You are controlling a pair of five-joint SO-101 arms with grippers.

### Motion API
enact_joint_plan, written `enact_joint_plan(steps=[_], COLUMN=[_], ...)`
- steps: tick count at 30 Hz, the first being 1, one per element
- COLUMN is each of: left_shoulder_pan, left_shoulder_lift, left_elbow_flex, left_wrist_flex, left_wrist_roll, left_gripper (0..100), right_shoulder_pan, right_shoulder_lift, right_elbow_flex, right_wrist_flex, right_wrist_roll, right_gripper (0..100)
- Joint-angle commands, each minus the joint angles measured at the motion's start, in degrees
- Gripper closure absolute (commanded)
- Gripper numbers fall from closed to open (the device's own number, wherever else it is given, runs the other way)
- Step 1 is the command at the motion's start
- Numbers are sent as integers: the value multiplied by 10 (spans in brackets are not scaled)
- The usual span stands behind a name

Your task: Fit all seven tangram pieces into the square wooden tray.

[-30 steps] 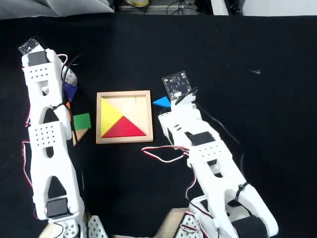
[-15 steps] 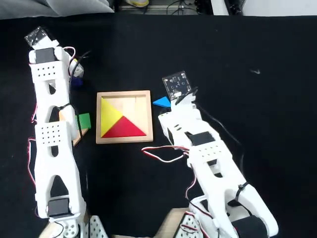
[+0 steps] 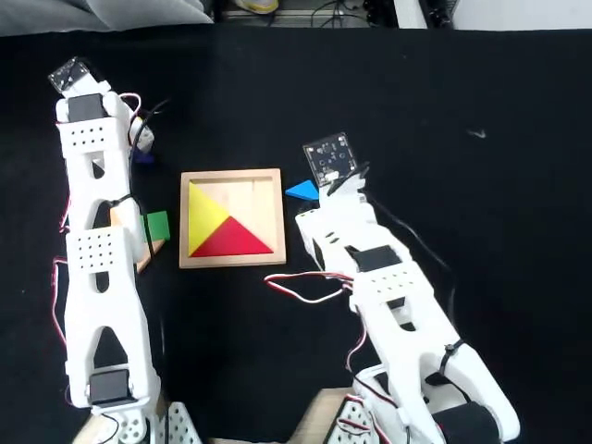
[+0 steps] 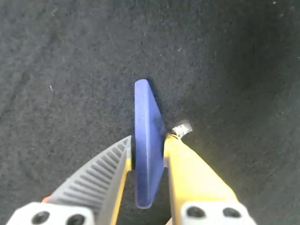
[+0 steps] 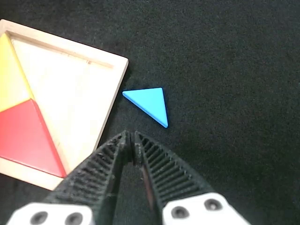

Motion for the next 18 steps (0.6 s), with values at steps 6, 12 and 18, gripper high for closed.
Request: enact_joint_plan(steps=[6, 12, 18], left_shoulder_pan=[0, 9, 19], left_shoulder_lift=[-16, -18, -101], left_elbow_flex=[-21, -32, -16], left_wrist_flex=[12, 49, 55], left_wrist_roll=[-4, -7, -38], left_gripper=[968, 971, 971], right_shoulder_pan=[5, 6, 10], right_shoulder_lift=[-4, -4, -5], right_elbow_flex=[0, 0, 0], right_wrist_flex=[-10, -10, -9], right_wrist_roll=[7, 7, 7], right_gripper=[987, 987, 987])
